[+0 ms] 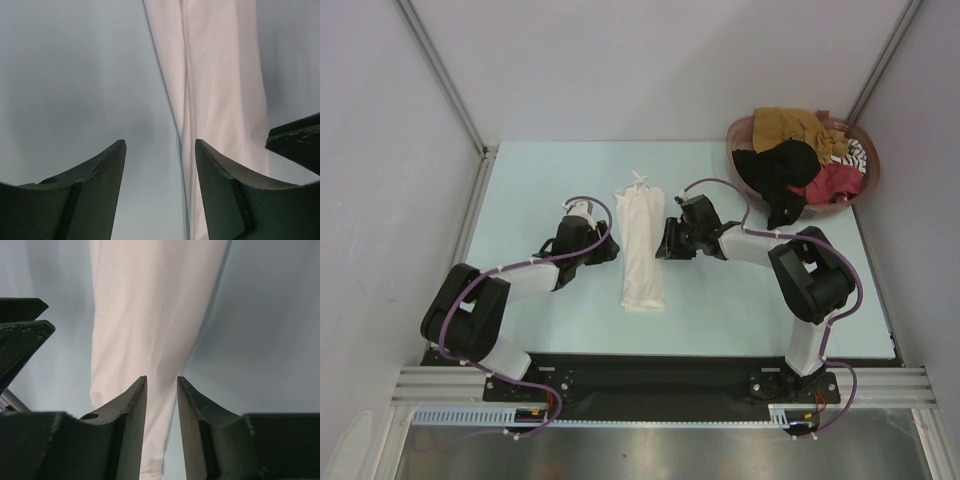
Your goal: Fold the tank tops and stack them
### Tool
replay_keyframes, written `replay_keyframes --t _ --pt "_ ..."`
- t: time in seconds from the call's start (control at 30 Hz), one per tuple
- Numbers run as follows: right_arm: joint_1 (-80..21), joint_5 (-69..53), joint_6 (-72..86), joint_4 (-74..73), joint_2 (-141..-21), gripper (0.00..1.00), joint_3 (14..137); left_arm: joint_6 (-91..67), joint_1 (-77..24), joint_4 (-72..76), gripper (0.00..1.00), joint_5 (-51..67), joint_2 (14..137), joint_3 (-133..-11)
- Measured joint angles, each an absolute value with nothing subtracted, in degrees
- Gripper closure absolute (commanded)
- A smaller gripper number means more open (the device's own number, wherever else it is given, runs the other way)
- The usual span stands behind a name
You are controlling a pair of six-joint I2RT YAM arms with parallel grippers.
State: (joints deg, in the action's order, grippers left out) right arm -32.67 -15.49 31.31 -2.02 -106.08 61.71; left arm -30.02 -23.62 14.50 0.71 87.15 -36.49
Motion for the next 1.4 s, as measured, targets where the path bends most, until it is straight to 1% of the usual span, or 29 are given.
replay_keyframes --t 0.03,0.07,0.13,0.17,0.2,0.37,0.73,0.8,0.83,0.87,0.9,0.97,1.2,1.4 --pt "-32.8 -15.6 31.4 -1.9 -106.1 0.67 61.7 -30.0 -23.6 14.5 0.37 0.7 87.2 -36.5" --pt "-32.9 -15.6 31.4 -1.9 -106.1 0.72 61.7 -30.0 -23.6 14.5 0.37 0.7 87.2 -36.5" --pt "-33.0 -15.8 31.5 -1.8 -106.2 0.8 61.7 -30.0 -23.6 14.5 0.37 0.8 87.2 -36.5" --pt "-33.0 -15.8 31.5 -1.8 -106.2 0.95 61.7 -30.0 -23.6 14.5 0.37 0.8 87.2 -36.5" --pt "-33.0 -15.9 31.3 -1.8 -106.3 1.0 61.7 -30.0 -23.6 14.5 0.37 0.8 87.2 -36.5" --pt "-32.1 -16.8 31.9 -1.5 -106.3 1.0 61.0 -30.0 -23.6 14.5 0.37 0.8 87.2 -36.5" --pt "-26.5 -19.9 32.0 0.3 -104.4 1.0 54.7 -30.0 -23.6 14.5 0.38 1.0 87.2 -36.5" --pt "-26.0 -20.5 31.9 0.9 -104.2 0.97 54.5 -30.0 -23.6 14.5 0.38 1.3 87.3 -36.5" --pt "-25.9 -20.6 31.9 1.2 -104.2 0.89 54.5 -30.0 -23.6 14.5 0.38 1.5 87.4 -36.5" --pt "-25.7 -20.8 31.9 1.3 -104.2 0.66 54.5 -30.0 -23.6 14.4 0.38 1.7 87.5 -36.5" --pt "-25.6 -20.9 32.2 1.4 -104.2 0.61 54.5 -30.0 -23.6 14.4 0.38 1.7 87.6 -36.5" --pt "-25.4 -21.7 31.9 2.0 -104.1 0.55 54.2 -30.0 -23.6 14.3 0.39 1.7 87.6 -36.5" --pt "-26.1 -22.0 31.9 2.4 -99.8 0.53 51.4 -30.8 -24.2 13.4 0.38 1.7 85.2 -34.2" --pt "-29.8 -21.9 32.0 2.0 -97.4 0.53 49.4 -31.6 -25.3 13.2 0.38 1.8 81.2 -30.1"
